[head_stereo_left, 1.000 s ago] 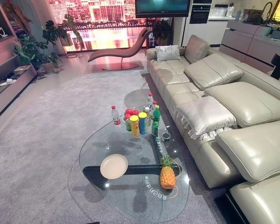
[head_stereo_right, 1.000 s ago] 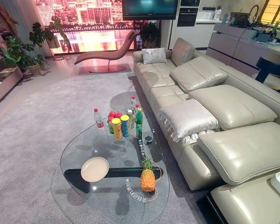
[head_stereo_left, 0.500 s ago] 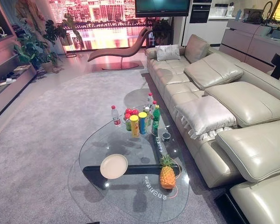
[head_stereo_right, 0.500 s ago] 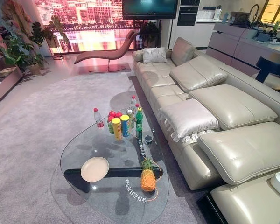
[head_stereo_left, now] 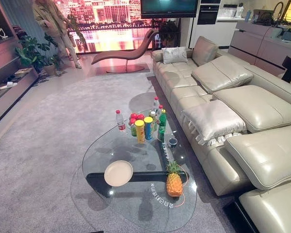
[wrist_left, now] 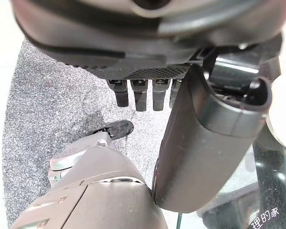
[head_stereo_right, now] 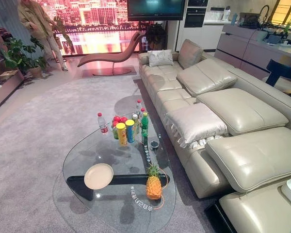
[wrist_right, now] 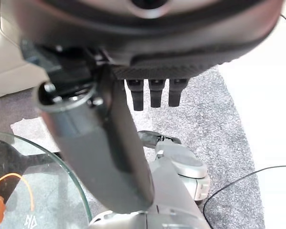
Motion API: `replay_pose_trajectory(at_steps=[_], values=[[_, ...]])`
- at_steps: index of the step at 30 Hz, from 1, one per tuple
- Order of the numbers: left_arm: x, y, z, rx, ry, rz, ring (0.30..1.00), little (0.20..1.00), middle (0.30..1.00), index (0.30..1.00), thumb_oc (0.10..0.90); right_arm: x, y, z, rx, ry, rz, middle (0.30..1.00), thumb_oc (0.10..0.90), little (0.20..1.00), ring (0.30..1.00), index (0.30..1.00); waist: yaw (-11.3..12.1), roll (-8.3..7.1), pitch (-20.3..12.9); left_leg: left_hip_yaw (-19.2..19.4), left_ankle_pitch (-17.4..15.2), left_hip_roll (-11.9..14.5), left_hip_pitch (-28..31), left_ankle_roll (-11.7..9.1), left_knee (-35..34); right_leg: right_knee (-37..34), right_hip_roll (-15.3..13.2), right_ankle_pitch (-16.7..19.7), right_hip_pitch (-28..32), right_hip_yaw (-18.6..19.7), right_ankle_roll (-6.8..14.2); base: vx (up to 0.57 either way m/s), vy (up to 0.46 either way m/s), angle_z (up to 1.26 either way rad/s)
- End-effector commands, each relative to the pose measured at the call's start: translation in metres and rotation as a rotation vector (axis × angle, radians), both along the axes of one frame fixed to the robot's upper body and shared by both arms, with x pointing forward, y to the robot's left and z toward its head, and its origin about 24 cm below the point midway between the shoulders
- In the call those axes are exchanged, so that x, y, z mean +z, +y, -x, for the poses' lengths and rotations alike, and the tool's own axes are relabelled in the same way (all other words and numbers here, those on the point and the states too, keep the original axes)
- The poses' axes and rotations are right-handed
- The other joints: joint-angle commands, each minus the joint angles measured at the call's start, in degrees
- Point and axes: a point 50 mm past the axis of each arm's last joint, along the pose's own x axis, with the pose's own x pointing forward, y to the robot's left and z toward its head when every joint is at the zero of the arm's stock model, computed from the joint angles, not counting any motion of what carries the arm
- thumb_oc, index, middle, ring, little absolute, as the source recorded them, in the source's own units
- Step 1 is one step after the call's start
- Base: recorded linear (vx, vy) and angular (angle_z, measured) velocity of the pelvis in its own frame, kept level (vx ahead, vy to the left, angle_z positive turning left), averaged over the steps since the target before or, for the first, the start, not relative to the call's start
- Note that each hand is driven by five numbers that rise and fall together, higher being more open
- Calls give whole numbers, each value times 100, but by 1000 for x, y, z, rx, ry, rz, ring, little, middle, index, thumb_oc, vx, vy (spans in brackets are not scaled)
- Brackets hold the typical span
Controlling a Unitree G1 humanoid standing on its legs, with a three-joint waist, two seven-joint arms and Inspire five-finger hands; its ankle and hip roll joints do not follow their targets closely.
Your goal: Pick up the fruit to the plate
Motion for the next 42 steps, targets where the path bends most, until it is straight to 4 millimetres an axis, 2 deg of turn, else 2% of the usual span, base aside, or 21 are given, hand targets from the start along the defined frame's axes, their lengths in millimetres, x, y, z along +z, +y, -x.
replay_pose_trajectory(at_steps=[1,12,16,22,26,32,34,36,40,42], values=[[9,20,-19,-8,-38,-64,900,900,900,900,800,7,-7,-34,12,-71,27,900,800,900,900,900,105,78,436,128,16,456,215,-283,36,25,-517,104,221,-447,301,0,0,0],[8,19,-14,3,-37,-46,900,900,900,900,800,8,-13,-25,14,-49,52,900,800,900,900,900,97,154,602,28,62,388,-99,-259,36,25,-529,138,-110,-345,284,0,0,0],[9,16,-19,10,-68,10,900,900,900,900,800,10,-18,-30,27,-60,64,900,800,900,900,900,93,193,731,-24,86,361,-326,-255,36,25,-538,163,-344,-270,275,-10,10,-1],[18,6,-58,36,-208,134,900,900,900,900,800,22,-28,-63,34,-156,106,900,800,900,900,900,76,303,1380,-236,162,189,-1109,-158,36,25,-557,343,-1163,-29,232,-160,31,-3],[28,5,-80,37,-280,256,900,900,900,900,800,32,-36,-86,7,-253,122,900,800,900,900,900,105,330,1742,-342,160,69,-1449,-89,36,37,-595,430,-1486,42,228,-119,8,-5],[47,2,-116,74,-412,425,900,900,900,900,800,60,-48,-134,14,-486,184,900,800,900,900,900,141,380,2214,-399,168,24,-1744,-67,36,198,-587,382,-1851,132,200,-101,7,2],[60,1,-139,128,-507,466,900,900,900,900,800,78,-51,-160,21,-617,220,900,800,900,900,900,143,373,2493,-421,226,62,-1961,-95,118,436,-555,306,-2149,195,161,-166,-29,-5],[68,3,-150,156,-561,474,900,900,900,900,800,87,-52,-173,14,-688,245,900,800,900,900,900,137,366,2625,-459,218,78,-2164,-96,245,575,-528,270,-2356,242,131,-139,-37,-3],[95,10,-187,237,-730,423,900,900,900,900,800,117,-45,-212,-2,-880,302,900,800,900,900,900,92,275,2970,-589,164,102,-2827,-90,753,1037,-465,225,-3036,319,105,-159,-56,-1],[103,15,-196,287,-784,377,900,900,900,900,800,124,-41,-220,-11,-929,321,900,800,900,900,900,79,231,2971,-668,110,108,-3133,-79,1015,1272,-445,173,-3337,373,88,-104,-58,0]])
